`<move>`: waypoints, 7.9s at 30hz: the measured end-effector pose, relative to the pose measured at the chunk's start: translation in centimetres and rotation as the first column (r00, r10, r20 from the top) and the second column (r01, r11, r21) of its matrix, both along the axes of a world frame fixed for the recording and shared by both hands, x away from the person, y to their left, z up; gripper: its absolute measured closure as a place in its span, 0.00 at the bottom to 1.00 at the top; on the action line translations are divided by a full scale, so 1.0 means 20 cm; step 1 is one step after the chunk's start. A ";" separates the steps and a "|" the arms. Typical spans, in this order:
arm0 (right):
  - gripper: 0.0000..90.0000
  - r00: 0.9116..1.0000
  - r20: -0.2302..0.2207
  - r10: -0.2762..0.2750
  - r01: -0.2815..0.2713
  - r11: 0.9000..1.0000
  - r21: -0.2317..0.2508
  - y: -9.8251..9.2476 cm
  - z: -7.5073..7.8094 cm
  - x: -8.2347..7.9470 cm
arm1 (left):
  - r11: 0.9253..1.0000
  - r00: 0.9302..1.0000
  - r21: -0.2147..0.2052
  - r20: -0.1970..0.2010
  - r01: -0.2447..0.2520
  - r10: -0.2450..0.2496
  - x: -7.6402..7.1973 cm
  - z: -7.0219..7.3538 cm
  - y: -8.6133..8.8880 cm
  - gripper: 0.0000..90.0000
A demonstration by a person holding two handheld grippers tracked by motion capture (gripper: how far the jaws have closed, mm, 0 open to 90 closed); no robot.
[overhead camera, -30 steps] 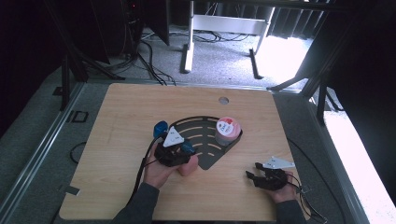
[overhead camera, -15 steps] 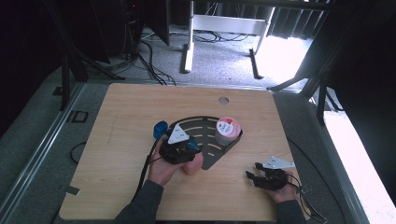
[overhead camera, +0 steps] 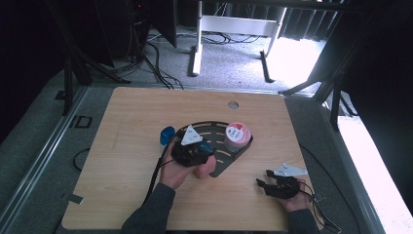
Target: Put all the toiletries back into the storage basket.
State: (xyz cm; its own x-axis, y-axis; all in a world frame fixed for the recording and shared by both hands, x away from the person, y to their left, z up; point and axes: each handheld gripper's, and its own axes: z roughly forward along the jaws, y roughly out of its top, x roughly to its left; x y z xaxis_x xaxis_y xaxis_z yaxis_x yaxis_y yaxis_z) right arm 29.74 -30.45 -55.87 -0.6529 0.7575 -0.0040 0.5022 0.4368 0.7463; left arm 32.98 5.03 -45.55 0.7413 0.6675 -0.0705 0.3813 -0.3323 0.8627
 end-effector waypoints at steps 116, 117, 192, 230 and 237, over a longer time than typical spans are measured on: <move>0.46 1.000 0.000 0.006 -0.006 1.000 0.000 0.00 0.00 0.00 | 0.971 0.974 0.073 0.025 -0.227 0.226 0.59 -0.06 -0.25 0.59; 0.46 1.000 0.000 0.006 -0.006 1.000 0.000 0.00 0.00 0.00 | 0.969 0.972 0.077 0.029 -0.236 0.235 0.60 -0.06 -0.25 0.59; 0.46 1.000 0.003 0.008 -0.008 1.000 -0.001 0.00 0.00 0.00 | 0.959 0.961 0.071 0.050 -0.275 0.272 0.64 -0.07 -0.33 0.59; 0.45 1.000 0.003 0.009 -0.009 1.000 -0.001 0.00 0.00 0.00 | 0.964 0.964 -0.004 -0.014 -0.267 0.267 0.46 -0.10 -0.21 0.51; 0.45 1.000 0.002 0.009 -0.009 1.000 -0.002 0.00 0.00 0.00 | 0.971 0.971 0.004 -0.022 -0.238 0.238 0.43 -0.10 -0.20 0.57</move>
